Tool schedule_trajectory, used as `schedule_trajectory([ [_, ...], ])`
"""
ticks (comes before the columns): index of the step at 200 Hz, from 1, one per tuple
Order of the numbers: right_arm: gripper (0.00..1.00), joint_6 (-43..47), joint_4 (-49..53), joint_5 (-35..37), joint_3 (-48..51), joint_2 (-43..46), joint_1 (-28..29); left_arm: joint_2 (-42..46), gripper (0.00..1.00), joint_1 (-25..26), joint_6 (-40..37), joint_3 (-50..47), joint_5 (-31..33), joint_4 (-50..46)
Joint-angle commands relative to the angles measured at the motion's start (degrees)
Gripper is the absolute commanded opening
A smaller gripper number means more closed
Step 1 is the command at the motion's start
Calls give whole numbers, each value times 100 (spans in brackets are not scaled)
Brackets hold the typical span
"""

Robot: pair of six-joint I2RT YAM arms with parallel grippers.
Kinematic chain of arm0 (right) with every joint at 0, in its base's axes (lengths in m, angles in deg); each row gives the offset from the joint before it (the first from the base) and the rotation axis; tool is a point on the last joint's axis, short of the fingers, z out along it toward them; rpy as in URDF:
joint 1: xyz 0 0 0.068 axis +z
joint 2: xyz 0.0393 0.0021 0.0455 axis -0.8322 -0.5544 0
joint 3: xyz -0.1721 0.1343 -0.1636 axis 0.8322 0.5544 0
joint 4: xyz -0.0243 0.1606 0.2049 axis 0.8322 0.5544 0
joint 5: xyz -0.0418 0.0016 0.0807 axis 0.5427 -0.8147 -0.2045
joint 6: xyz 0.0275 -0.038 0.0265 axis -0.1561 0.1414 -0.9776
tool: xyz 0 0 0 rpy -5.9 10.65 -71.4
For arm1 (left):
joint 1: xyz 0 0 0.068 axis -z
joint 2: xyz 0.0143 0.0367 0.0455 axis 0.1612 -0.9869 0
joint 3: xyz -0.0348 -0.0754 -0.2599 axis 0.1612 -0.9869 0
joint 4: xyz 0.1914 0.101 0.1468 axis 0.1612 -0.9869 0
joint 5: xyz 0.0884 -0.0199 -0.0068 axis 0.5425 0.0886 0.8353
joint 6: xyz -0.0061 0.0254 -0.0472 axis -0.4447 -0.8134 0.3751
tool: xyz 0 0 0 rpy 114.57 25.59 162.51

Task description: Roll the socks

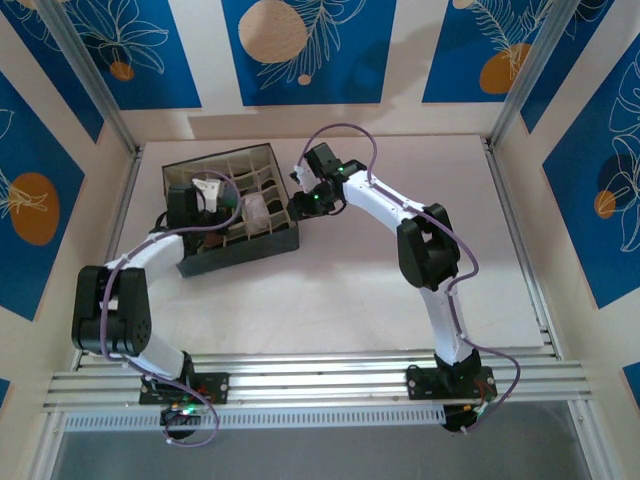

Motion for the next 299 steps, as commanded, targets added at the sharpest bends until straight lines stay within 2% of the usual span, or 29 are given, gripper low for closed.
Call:
schedule_trajectory([
  [1,40,140,309,165,-99,-117,-113,-76,0,-85,-63,9,143,-40],
  [56,40,181,374,145,-31,-150,-223,-26,0,-85,-184,-92,285,-123],
  [89,40,232,426,133,-16,-153,-312,-37,0,-64,-232,107,399,-492],
  [121,40,265,425,151,122,-72,-465,-103,0,457,-271,408,907,-849],
  [173,40,195,366,25,803,321,-932,-458,0,1301,234,671,1470,-972],
  [232,40,89,-264,-368,2316,1068,-1161,-631,0,1883,644,142,1804,168],
  [249,40,91,-335,-445,2459,1130,-1177,-656,16,2016,582,23,1855,459],
  [284,40,54,-435,-522,2480,1221,-1176,-545,34,2098,425,-162,1893,751],
  [299,40,53,-437,-529,2466,1235,-1178,-446,47,2095,367,-179,1845,716],
])
